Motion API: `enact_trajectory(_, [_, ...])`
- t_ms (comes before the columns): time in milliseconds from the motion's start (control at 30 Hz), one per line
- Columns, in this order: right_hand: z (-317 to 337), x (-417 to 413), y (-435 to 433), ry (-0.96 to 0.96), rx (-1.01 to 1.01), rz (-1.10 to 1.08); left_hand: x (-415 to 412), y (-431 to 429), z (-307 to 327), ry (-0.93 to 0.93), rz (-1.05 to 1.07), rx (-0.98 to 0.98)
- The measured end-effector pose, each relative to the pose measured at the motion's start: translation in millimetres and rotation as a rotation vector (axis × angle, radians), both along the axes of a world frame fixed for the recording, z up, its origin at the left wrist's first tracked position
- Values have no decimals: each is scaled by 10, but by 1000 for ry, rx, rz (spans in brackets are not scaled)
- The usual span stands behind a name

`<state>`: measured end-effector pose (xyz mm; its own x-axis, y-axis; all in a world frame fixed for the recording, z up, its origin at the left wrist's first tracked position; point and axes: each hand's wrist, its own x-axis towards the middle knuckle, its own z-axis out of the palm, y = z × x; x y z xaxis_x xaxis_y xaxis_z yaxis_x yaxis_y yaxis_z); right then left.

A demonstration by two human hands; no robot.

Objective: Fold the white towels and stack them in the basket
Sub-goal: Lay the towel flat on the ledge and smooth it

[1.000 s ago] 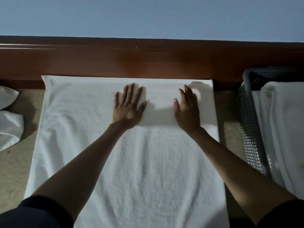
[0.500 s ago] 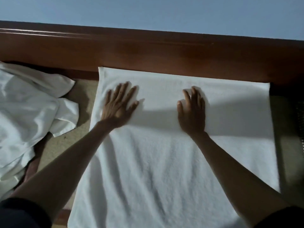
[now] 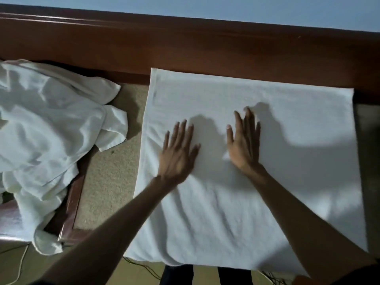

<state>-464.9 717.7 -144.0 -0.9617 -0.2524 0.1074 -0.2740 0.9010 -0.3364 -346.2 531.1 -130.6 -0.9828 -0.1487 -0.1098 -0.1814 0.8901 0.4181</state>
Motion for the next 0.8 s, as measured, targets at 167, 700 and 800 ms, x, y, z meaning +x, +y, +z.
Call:
enact_trajectory(167, [-164, 644, -9, 7, -10, 84, 412, -89, -177, -38, -120, -96])
enact_trajectory(700, [-177, 1236, 252, -92, 68, 61, 1197, -489, 145, 188, 357, -12])
enact_trajectory(800, [-159, 1767, 373, -70, 62, 49, 1950, -288, 113, 160, 498, -8])
